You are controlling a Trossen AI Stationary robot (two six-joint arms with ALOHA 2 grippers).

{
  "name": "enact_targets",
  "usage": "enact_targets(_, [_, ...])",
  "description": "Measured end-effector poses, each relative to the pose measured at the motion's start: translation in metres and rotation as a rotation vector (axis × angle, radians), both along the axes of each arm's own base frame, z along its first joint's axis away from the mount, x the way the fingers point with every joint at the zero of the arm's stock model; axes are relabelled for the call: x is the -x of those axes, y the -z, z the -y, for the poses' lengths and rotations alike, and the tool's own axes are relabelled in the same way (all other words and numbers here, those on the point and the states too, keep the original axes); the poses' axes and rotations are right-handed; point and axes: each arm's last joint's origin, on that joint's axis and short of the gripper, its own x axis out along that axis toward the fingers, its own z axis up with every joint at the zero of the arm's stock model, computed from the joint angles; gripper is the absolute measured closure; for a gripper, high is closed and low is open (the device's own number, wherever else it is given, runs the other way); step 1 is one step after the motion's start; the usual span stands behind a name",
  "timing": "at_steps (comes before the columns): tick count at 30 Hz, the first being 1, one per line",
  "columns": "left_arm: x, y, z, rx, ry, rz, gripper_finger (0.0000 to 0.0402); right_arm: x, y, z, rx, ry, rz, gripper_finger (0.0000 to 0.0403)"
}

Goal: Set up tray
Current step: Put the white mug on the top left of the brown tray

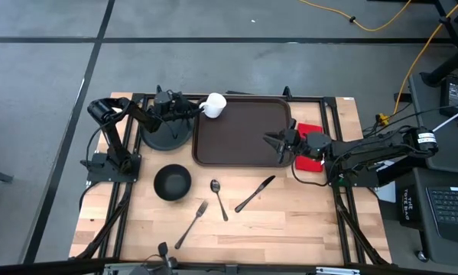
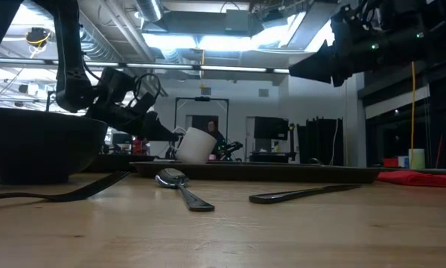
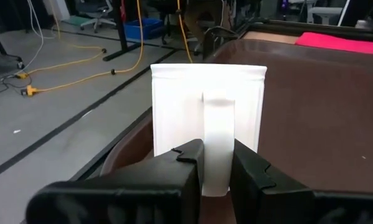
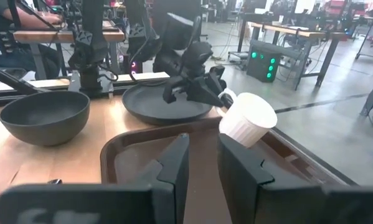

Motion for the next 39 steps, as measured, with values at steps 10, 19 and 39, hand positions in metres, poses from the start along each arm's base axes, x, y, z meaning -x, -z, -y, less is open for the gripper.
enact_targets(10, [0.002, 0.008, 0.002, 0.072, -0.022, -0.067, 0.0360, 0.000, -0.002, 0.000, 0.026, -0.002, 0.015, 0.0316])
enact_targets(19, [-0.009, 0.003, -0.001, 0.041, -0.047, -0.065, 0.0351, 0.000, -0.003, 0.000, 0.026, -0.002, 0.018, 0.0316])
enact_targets(39, [-0.024, -0.001, -0.009, 0.061, -0.136, -0.148, 0.0344, 0.000, -0.002, 0.000, 0.025, -0.002, 0.017, 0.0316])
